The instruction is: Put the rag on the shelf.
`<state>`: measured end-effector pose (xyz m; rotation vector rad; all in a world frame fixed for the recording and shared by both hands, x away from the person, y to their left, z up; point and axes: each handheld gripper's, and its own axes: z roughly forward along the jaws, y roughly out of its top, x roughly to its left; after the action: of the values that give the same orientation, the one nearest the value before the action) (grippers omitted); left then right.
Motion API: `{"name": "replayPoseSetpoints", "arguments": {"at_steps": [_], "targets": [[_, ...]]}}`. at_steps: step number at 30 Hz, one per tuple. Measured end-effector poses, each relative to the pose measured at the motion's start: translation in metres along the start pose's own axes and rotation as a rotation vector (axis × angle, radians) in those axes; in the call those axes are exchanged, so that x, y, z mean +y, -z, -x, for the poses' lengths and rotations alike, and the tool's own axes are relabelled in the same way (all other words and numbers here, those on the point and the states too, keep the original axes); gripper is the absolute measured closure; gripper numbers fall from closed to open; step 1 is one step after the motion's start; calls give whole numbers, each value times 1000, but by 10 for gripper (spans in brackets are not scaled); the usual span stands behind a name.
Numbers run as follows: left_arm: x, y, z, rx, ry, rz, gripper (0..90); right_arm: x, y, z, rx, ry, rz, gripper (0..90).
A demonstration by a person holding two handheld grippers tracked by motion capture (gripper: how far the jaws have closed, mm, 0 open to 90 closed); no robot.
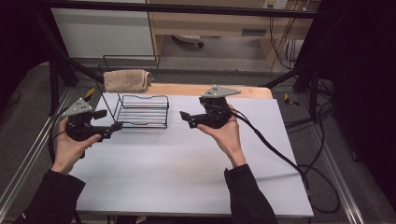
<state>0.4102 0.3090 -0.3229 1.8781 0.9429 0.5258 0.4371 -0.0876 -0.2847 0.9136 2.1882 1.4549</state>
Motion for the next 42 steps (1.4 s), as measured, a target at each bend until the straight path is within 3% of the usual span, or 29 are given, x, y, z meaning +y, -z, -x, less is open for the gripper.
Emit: {"name": "replayPoseSetpoints", "arguments": {"at_steps": [7,20,35,42], "targets": [[-21,-10,11,-23,6,-18,96,-35,23,20,-10,-51,-16,83],[-62,-28,26,-62,34,-59,92,-98,60,47,-33,-104,-49,34],[-98,-35,33,-60,32,-97,98,-165,77,65,-53,-169,-132,9],[-105,-37,36,-66,1,-109,98,-193,87,70,-42,-169,-154,5]]}}
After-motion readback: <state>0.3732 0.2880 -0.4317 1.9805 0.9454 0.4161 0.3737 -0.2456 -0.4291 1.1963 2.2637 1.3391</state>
